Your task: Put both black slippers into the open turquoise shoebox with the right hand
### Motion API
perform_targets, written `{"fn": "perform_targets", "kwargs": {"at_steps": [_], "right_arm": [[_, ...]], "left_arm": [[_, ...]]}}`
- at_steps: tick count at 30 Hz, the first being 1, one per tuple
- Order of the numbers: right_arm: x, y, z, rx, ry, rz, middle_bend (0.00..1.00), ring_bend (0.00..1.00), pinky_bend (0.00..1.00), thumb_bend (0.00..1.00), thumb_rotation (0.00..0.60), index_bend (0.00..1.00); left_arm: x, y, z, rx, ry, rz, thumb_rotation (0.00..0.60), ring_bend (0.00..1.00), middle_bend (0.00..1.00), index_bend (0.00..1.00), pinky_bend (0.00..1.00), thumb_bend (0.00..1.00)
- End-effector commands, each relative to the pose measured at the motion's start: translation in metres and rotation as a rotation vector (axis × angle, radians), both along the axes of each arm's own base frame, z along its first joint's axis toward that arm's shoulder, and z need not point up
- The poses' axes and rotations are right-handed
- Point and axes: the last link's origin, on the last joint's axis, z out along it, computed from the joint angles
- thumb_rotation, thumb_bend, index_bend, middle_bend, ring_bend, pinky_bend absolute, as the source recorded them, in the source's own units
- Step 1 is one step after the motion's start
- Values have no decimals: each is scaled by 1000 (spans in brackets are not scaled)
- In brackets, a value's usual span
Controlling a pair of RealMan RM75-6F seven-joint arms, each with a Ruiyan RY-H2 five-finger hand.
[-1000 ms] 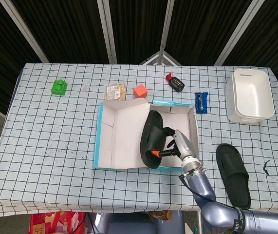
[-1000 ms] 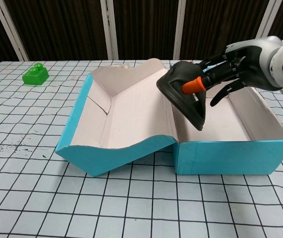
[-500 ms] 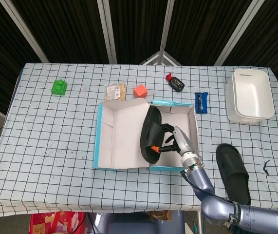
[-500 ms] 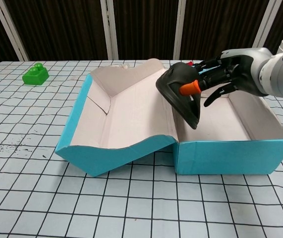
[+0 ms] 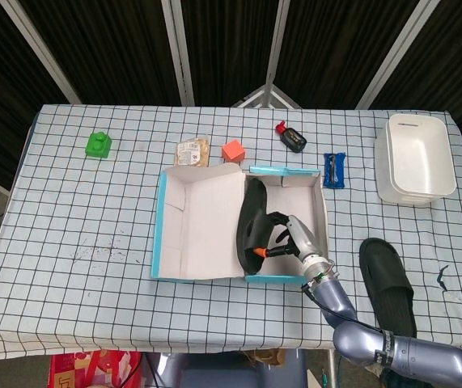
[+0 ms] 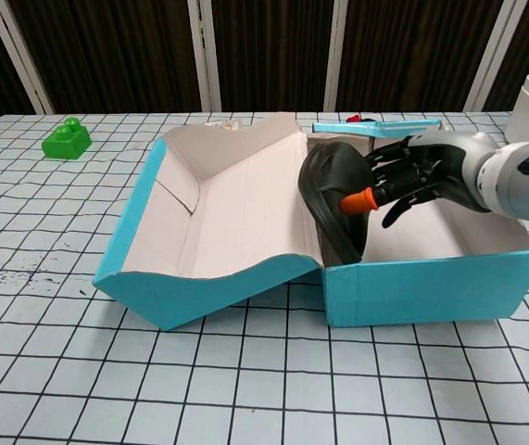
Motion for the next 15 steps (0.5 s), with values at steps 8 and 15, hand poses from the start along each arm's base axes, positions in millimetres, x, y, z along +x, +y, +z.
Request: {"fn": "perform_targets", "kwargs": {"at_steps": [8, 15], "right_arm": [[-12, 0, -10, -4, 46, 12, 434, 440, 441, 667, 600, 658], [-18, 2, -14, -12, 121, 69, 434, 440, 441, 671, 600, 660]], "left_arm": [[0, 0, 0, -2, -1, -1, 600, 0, 0, 38, 17, 367], [1, -1, 0, -2, -2, -3, 600, 0, 0, 39, 17, 367]]}}
